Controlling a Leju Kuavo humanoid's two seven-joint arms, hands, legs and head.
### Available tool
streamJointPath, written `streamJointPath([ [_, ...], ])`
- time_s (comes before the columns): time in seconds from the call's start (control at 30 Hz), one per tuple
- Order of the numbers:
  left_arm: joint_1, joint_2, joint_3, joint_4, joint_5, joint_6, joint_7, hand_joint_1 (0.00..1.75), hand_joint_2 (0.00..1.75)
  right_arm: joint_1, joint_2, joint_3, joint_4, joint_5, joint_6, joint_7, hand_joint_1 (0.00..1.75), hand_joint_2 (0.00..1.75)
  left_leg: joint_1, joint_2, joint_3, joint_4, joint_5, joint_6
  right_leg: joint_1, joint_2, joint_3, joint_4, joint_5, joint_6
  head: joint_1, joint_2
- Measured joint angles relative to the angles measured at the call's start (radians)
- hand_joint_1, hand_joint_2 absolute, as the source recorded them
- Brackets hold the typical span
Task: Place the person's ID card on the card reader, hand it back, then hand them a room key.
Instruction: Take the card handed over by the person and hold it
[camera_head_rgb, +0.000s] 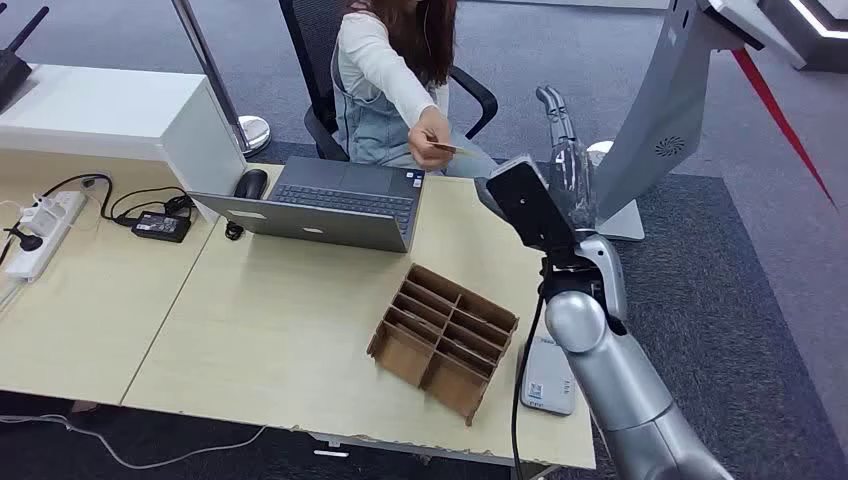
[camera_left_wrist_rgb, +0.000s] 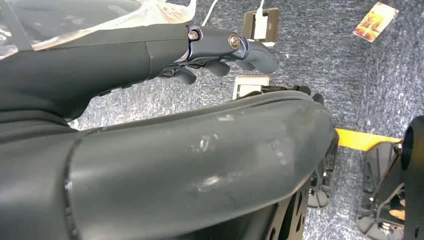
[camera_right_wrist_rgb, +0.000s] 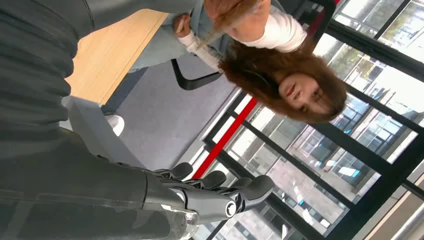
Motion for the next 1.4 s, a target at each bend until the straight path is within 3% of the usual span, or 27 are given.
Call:
streamJointPath([
  [0.87, 0.001, 0.0, 0.0, 0.0, 0.008, -0.014, -0.01, 0.0, 0.0, -0.035, 0.129, 0.113, 0.173, -0.08, -0.028, -0.083, 0.03, 1.75, 0.0, 0.0, 0.0, 0.0, 0.0, 0.0, 0.0, 0.0, 0.0, 0.0, 0.0, 0.0, 0.0, 0.0],
  [0.9, 0.001, 0.0, 0.0, 0.0, 0.008, -0.014, -0.01, 0.0, 0.0, -0.036, 0.132, 0.115, 0.178, -0.082, -0.03, -0.083, 0.26, 1.75, 0.0, 0.0, 0.0, 0.0, 0.0, 0.0, 0.0, 0.0, 0.0, 0.0, 0.0, 0.0, 0.0, 0.0],
  [1.0, 0.001, 0.0, 0.0, 0.0, 0.009, -0.014, -0.01, 0.0, 0.0, -0.038, 0.135, 0.12, 0.192, -0.088, -0.032, -0.083, 1.47, 1.75, 0.0, 0.0, 0.0, 0.0, 0.0, 0.0, 0.0, 0.0, 0.0, 0.0, 0.0, 0.0, 0.0, 0.0],
  [1.03, 0.001, 0.0, 0.0, 0.0, 0.009, -0.014, -0.01, 0.0, 0.0, -0.039, 0.135, 0.121, 0.195, -0.089, -0.032, -0.083, 1.67, 1.75, 0.0, 0.0, 0.0, 0.0, 0.0, 0.0, 0.0, 0.0, 0.0, 0.0, 0.0, 0.0, 0.0, 0.0],
  [1.1, 0.001, 0.0, 0.001, 0.0, 0.01, -0.014, -0.01, 0.0, 0.0, -0.039, 0.135, 0.122, 0.201, -0.09, -0.032, -0.083, 1.75, 1.75, 0.0, 0.0, 0.0, 0.0, 0.0, 0.0, 0.0, 0.0, 0.0, 0.0, 0.0, 0.0, 0.0, 0.0],
  [1.4, 0.001, 0.0, 0.001, 0.0, 0.012, -0.014, -0.01, 0.0, 0.0, -0.042, 0.135, 0.133, 0.219, -0.09, -0.036, -0.083, 1.75, 1.75, 0.0, 0.0, 0.0, 0.0, 0.0, 0.0, 0.0, 0.0, -0.001, 0.0, 0.0, 0.0, 0.0, 0.0],
])
